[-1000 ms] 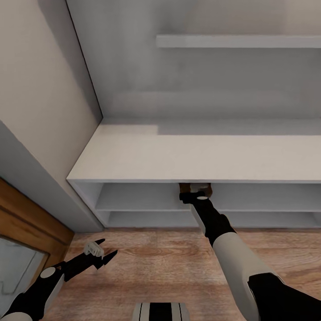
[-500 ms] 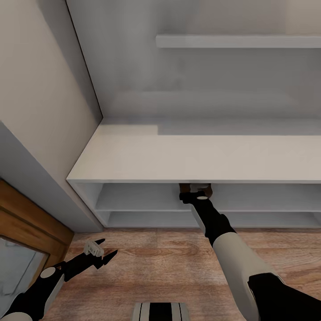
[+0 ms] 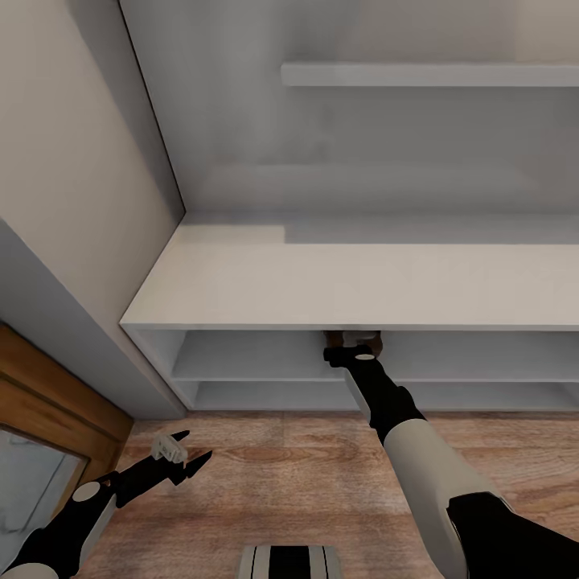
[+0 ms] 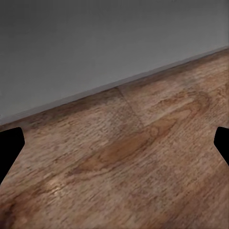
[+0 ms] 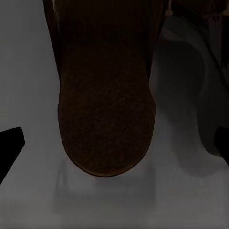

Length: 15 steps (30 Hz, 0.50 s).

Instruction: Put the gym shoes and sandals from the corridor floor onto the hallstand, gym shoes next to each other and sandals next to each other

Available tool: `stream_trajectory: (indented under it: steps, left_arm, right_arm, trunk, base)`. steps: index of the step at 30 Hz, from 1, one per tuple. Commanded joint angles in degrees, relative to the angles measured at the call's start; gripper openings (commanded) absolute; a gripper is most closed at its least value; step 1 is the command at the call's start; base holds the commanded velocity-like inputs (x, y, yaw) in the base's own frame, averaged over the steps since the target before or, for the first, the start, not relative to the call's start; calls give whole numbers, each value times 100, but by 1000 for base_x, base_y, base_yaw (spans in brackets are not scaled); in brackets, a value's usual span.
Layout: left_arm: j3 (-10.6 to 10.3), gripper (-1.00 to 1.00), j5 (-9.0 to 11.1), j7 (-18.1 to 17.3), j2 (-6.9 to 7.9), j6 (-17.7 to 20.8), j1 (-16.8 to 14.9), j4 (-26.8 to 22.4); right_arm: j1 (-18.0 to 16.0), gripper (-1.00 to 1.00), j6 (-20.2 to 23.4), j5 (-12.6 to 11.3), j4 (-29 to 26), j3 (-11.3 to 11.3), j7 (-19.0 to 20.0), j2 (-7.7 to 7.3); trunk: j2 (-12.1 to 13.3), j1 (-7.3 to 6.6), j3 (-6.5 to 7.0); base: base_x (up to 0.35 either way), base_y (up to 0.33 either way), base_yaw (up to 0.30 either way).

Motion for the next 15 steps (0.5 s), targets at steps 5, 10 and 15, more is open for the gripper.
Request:
stream_trajectory:
  steps: [5, 10, 15]
  left_arm:
    - [9, 100, 6, -27, -1, -17, -3, 5]
    - [9, 100, 6, -27, -1, -20, -3, 4]
    - [9, 100, 6, -27, -1, -14, -3, 3]
  right_arm:
    - [3, 100, 44, 40, -11, 13, -17, -1]
    - [5, 100, 44, 40, -15, 11, -17, -1]
    - [1, 100, 46, 40, -20, 15, -13, -7]
  trunk:
    - [-2, -1, -4]
    - [-2, -1, -4]
    - [-2, -1, -4]
  base:
    - [-59, 0, 0]
    - [-275, 0, 0]
    - [-321, 0, 0]
